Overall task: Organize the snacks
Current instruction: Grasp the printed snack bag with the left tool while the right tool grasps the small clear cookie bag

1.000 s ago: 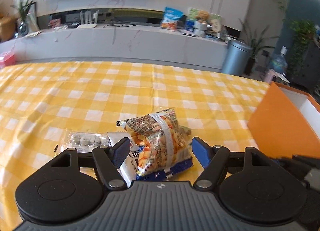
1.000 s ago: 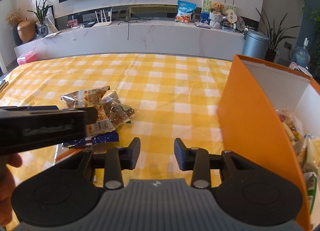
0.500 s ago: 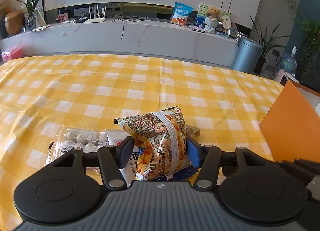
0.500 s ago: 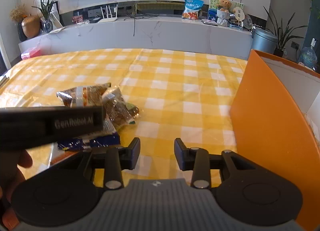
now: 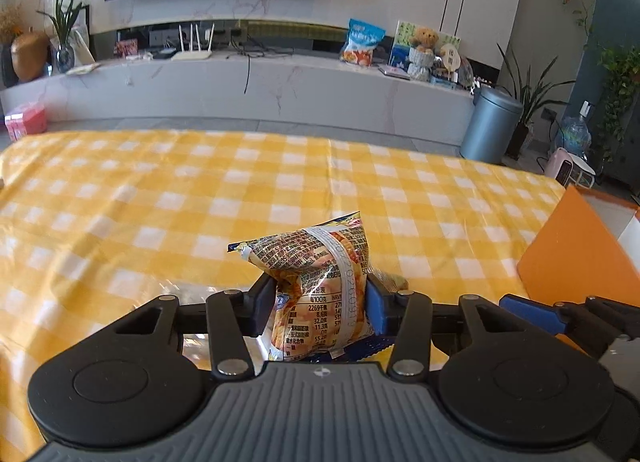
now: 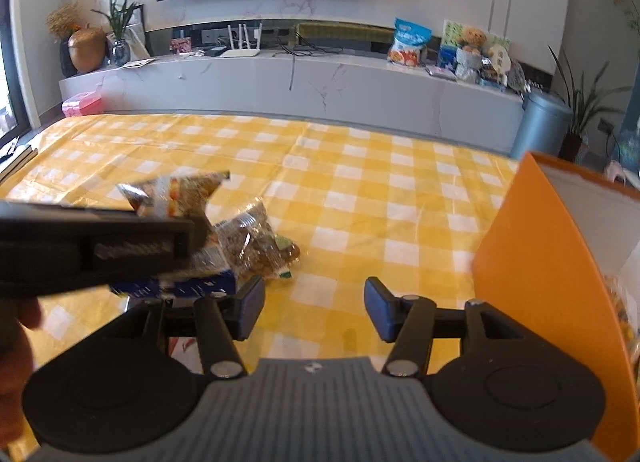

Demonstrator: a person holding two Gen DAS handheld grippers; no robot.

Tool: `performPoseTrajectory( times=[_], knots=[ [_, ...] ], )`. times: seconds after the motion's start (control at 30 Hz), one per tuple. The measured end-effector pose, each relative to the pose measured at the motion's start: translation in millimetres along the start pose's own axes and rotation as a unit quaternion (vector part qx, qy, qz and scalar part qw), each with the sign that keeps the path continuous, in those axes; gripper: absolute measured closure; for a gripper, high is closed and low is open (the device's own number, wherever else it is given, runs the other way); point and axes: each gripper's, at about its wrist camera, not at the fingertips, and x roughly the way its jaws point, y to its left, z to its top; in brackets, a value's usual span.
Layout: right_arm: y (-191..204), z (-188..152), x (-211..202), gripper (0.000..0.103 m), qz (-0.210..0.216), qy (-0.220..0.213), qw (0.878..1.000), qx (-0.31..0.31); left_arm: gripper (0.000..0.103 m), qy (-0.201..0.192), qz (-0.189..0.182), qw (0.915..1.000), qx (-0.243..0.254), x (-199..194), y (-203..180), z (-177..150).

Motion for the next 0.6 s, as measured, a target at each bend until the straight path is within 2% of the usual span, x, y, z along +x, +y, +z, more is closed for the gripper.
performPoseTrajectory(
  times=[0.1,0.33,0.43,0.53,0.6],
  knots=[
    [5,6,3,0.035,-0.002,-0.009,1.000,-0.019,0.050,0.003,0.005,1.0000,0.005,1,5,8],
    [10,17,17,0.034,0.018,-0.010,0.999,-0.027,0.050,0.023,0.005,0.9997,-0.003,17,19,3],
    [14,18,26,0.034,0.014,-0.011,0.999,-0.043,0.050,0.028,0.002,0.9996,-0.005,19,24,0],
    [16,21,33,0.027,0.016,-0.015,0.998,-0.053,0.050,0.028,-0.004,0.9995,-0.011,20,28,1],
    [17,23,38,0.026,0.019,-0.016,0.998,-0.054,0.050,0.029,-0.007,0.9995,-0.015,20,31,2]
  ],
)
